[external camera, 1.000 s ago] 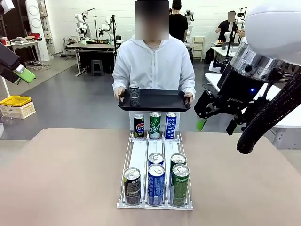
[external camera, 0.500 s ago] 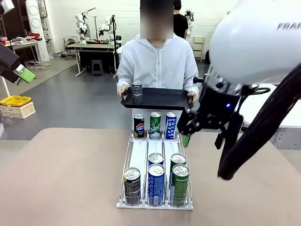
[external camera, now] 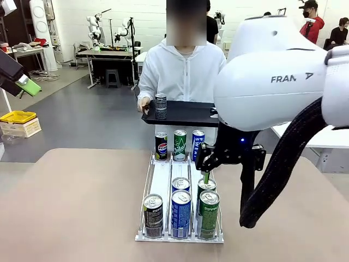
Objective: Retrieve and hand over the desired beverage to the person.
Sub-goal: Pick up another can of the same type that the person held from the Automatic Can Dispenser.
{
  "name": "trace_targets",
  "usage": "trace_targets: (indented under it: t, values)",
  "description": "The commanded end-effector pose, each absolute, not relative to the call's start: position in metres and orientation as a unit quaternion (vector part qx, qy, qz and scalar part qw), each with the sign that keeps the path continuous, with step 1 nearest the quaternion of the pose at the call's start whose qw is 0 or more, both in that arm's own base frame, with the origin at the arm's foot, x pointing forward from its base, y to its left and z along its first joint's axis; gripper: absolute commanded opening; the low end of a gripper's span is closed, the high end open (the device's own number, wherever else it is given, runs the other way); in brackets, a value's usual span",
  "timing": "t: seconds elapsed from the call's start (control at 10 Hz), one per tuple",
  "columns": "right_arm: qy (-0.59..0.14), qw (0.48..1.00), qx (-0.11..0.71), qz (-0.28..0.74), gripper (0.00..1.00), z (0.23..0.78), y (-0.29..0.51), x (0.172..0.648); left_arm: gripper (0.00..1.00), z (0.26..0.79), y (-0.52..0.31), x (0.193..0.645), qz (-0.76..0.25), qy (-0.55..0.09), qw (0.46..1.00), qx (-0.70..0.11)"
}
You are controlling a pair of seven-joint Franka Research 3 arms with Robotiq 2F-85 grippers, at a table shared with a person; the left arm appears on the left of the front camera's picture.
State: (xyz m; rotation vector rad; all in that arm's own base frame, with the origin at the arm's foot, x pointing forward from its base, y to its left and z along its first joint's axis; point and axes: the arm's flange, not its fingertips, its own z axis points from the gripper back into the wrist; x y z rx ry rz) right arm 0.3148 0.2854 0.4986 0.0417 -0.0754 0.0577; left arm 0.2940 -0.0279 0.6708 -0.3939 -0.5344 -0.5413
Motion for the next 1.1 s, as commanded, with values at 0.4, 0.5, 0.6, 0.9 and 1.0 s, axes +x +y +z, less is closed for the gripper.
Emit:
trace_targets:
  t: [0.4,0.5,0.6,0.9,1.0]
  values:
    - [-0.034,0.999,0.032,0.003,1.00,0.459,0.307,0.330,1.00,0.671,-0.030,0.294,-0.260,-0.264,0.908,-0.196]
    - [-0.026,0.999,0.033,0.005,1.00,0.455,0.307,0.331,1.00,0.671,-0.030,0.294,-0.260,-0.264,0.908,-0.196]
    - [-0.017,0.999,0.032,0.005,1.00,0.452,0.305,0.332,1.00,0.671,-0.030,0.294,-0.260,-0.264,0.908,-0.196]
    - [-0.004,1.000,0.026,-0.003,1.00,0.447,0.303,0.332,1.00,0.671,-0.030,0.294,-0.260,-0.264,0.908,-0.196]
    - [0.002,1.000,0.025,-0.006,1.00,0.443,0.303,0.334,1.00,0.671,-0.030,0.294,-0.260,-0.264,0.908,-0.196]
